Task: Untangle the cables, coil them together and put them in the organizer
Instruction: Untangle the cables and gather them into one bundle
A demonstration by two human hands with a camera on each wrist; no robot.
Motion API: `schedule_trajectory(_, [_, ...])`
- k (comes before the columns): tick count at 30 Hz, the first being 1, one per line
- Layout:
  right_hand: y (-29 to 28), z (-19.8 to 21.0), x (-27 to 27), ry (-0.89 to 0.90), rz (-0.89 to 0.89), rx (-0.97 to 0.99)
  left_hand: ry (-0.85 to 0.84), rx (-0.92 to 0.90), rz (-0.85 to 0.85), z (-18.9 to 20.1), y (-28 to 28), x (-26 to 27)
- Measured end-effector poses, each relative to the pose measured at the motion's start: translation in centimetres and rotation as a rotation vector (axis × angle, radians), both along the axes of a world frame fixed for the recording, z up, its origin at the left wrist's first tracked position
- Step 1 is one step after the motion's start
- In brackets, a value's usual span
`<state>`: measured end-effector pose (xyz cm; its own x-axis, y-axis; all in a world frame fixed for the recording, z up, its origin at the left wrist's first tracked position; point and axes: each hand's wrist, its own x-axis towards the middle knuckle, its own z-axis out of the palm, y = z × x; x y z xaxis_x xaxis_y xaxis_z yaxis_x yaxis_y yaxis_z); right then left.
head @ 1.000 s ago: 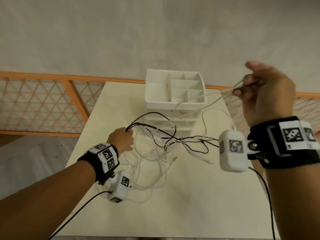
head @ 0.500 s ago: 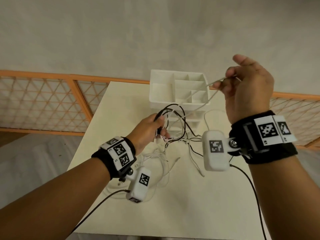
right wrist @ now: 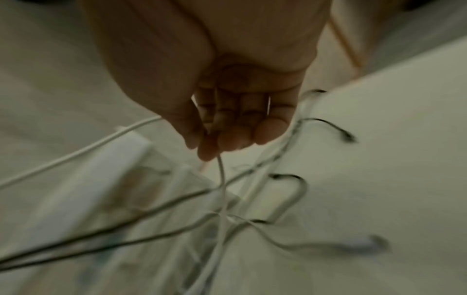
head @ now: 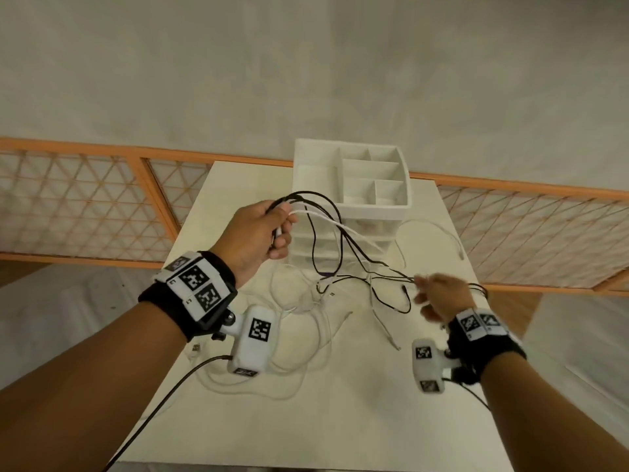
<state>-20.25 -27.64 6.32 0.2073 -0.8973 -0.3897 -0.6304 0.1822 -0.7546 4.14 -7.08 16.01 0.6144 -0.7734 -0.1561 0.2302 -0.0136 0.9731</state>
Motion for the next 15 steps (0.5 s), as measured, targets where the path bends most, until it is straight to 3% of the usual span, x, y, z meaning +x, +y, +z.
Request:
schedule_trajectory(3, [1.5,-4.8,-1.5,0.028,-0.066,0.246,0.046,-0.039,0.020,0.3,-0.3,-0.4])
schedule_trajectory(6, [2.0,-5.4,-1.3,-0.033,-0.138,0.312,0.159,-0.074,0.084,0.5,-0.5,-0.1])
schedule_trajectory(8, [1.4,-3.4,-0.3,-0.112,-0.157,0.106,0.144,0.003,0.083,0.2,-0.4,0.1])
schedule_trajectory(10, [1.0,1.1,1.2,-0.229,-0.078,-0.233,0.078,0.105,0.038,-0.3,-0.3,-0.2])
schedule_trajectory(15, [3.7,14.2,5.4,-0.766,0.214,-0.698,-0.076,0.300,-0.041,-2.2,-0.9,-1.6])
